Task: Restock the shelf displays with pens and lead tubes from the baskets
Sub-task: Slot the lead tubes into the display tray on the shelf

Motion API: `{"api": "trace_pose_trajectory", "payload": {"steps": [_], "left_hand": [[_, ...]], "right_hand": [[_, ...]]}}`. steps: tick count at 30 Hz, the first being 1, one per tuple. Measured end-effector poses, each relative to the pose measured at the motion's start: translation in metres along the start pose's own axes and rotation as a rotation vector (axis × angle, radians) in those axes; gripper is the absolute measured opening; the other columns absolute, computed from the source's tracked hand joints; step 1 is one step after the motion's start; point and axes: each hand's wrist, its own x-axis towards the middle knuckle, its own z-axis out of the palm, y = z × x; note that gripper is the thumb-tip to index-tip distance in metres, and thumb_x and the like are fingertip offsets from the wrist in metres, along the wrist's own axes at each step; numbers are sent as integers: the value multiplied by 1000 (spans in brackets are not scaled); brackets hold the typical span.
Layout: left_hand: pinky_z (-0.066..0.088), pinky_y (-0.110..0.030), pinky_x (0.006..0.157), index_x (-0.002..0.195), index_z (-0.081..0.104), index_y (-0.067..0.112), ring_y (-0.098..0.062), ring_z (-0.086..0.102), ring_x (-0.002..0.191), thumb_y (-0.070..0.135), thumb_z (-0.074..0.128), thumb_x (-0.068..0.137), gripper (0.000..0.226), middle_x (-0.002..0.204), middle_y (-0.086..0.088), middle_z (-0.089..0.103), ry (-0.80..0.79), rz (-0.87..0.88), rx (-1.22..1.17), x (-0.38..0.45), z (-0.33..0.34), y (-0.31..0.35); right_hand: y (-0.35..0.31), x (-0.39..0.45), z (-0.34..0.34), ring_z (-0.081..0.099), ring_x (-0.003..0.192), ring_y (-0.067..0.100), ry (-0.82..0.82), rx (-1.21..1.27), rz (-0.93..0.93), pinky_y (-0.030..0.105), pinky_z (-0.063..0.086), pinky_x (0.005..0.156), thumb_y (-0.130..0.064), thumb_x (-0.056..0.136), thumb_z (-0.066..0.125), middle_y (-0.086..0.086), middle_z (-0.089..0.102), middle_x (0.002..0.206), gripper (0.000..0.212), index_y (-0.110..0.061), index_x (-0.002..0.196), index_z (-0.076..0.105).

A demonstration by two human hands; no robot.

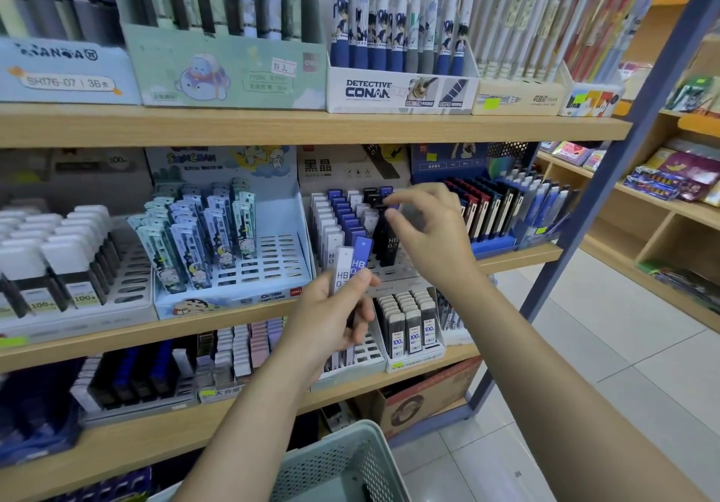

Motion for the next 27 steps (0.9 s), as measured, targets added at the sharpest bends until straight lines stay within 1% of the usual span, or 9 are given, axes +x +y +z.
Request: {"api": "trace_pose_trajectory", "payload": {"steps": [2,5,7,9,11,14,17,19,27], "left_hand": [[29,-18,37,105,63,7,-15,47,44,29,56,101,24,64,-2,61,-1,5,-16,0,0,0],[23,-22,37,106,60,3,-16,45,41,28,59,100,25,62,-5,62,-38,9,-1,0,2,1],[24,-21,38,102,60,2,-16,41,41,33,59,99,31,61,-6,58,-79,5,52,-1,3,1],[27,-19,39,94,57,-2,-15,37,41,37,59,98,40,58,-4,53,-95,6,111,-2,6,-2],[27,-19,40,92,53,-4,-16,35,43,36,59,99,41,58,-4,49,-90,18,126,-1,7,-4],[28,-20,40,90,57,9,-14,34,43,29,60,99,22,59,-3,46,-91,38,108,-2,7,-5],[30,-18,40,97,61,8,-11,36,42,30,56,101,23,61,-2,46,-50,39,137,0,3,-6],[31,-19,43,101,61,11,-11,36,43,33,49,104,25,61,-1,47,-16,60,160,2,-1,-7],[37,-27,45,106,63,19,-16,56,56,28,49,105,17,70,-1,59,108,138,126,1,-6,-7]], "right_hand": [[-9,-10,-11,54,98,15,-9,147,7,29,43,86,-17,95,66,-3,62,102,11,-19,100,75],[-24,-25,-21,59,94,8,-288,324,27,18,44,80,-19,91,72,-8,63,100,13,-21,104,77],[-29,-30,-22,61,95,6,-447,344,61,20,48,78,-23,89,75,-6,63,103,15,-25,103,76],[-32,-33,-23,63,90,10,-487,372,84,23,51,73,-19,89,75,0,64,102,8,-20,96,75],[-33,-34,-26,62,87,17,-463,413,86,26,52,72,-14,90,73,5,65,97,2,-15,92,73],[-31,-31,-37,61,82,9,-347,476,98,25,51,79,-11,95,66,-3,66,87,5,-13,93,70],[-26,-25,-52,62,70,-1,-183,575,170,13,49,69,-6,99,57,-5,66,80,8,-6,98,64],[-19,-22,-56,61,64,0,-100,599,198,13,48,62,-3,100,54,1,65,79,9,-6,98,61],[-2,-17,-24,65,76,15,-115,434,113,26,53,70,-6,98,61,3,66,86,21,-26,99,64]]}}
